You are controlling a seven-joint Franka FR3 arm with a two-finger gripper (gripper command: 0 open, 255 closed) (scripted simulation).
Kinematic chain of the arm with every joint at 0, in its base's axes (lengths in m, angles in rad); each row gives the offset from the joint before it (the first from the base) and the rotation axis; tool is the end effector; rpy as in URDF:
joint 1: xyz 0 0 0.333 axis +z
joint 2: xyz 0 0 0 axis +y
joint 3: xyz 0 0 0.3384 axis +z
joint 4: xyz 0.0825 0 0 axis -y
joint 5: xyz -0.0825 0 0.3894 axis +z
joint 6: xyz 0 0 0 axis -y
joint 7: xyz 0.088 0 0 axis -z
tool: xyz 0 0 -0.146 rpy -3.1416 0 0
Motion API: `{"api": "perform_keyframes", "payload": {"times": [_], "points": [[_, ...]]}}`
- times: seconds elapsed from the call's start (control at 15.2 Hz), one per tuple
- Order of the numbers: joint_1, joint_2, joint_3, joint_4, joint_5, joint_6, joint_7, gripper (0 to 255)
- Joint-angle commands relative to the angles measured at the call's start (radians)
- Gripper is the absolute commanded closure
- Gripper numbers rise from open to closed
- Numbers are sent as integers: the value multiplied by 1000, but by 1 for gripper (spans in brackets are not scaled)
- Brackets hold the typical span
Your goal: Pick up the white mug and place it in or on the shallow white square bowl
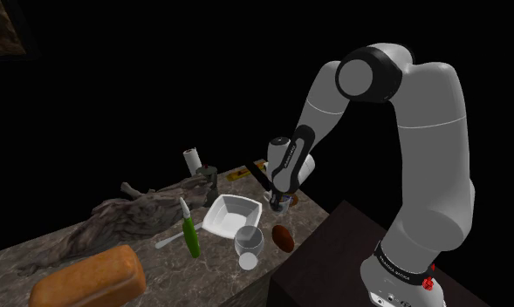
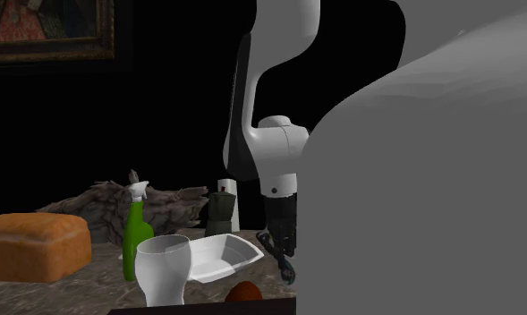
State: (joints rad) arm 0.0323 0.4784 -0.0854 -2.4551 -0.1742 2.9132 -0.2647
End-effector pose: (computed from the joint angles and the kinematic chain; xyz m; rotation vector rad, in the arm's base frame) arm 0.4743 -0.0213 0.0841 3.0101 0.5960 -0.0516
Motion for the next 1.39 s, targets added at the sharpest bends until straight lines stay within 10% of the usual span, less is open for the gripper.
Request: {"api": "perform_keyframes", "payload": {"times": [0.0,1.32], "points": [[0,2,2,-1,0,-3,0,255],[-11,-293,20,-62,26,-237,-37,255]]}}
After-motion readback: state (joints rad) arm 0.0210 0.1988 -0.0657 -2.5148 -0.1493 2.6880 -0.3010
